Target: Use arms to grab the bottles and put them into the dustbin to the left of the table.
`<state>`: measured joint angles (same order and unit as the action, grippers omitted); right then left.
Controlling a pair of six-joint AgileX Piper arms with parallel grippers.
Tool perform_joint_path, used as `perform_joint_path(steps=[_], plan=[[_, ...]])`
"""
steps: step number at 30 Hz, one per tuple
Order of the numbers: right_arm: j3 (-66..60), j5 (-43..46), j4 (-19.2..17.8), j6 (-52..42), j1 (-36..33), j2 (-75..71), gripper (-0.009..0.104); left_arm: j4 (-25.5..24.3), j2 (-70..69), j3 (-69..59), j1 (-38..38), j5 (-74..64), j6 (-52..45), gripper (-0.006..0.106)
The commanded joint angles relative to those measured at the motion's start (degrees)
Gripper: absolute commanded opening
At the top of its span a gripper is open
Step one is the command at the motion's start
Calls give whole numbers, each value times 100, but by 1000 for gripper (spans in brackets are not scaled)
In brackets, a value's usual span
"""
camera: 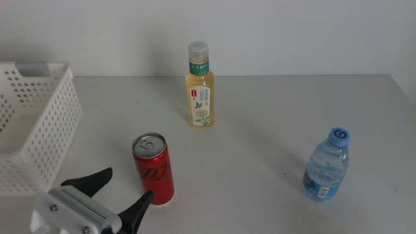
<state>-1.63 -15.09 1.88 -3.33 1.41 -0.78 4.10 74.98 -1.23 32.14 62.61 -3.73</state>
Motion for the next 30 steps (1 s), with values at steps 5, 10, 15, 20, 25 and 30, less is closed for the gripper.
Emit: perform_joint_path(steps=[5,10,15,20,25,30], plan=[[51,431,-67,-49,38,-124,94,9,209,-58,42,1124,126,94],[51,431,-67,-49,38,-124,94,30,209,-58,42,1136,191,94],[51,431,-67,-49,38,-124,94,10,209,-45,42,1152,278,94],[51,431,-67,-49,38,-124,94,119,209,138,42,860,373,94],[51,431,-67,-49,38,-124,94,177,209,456,42,467,373,94],[51,431,-67,-49,38,-124,94,268,357,700,42,239,257,94]])
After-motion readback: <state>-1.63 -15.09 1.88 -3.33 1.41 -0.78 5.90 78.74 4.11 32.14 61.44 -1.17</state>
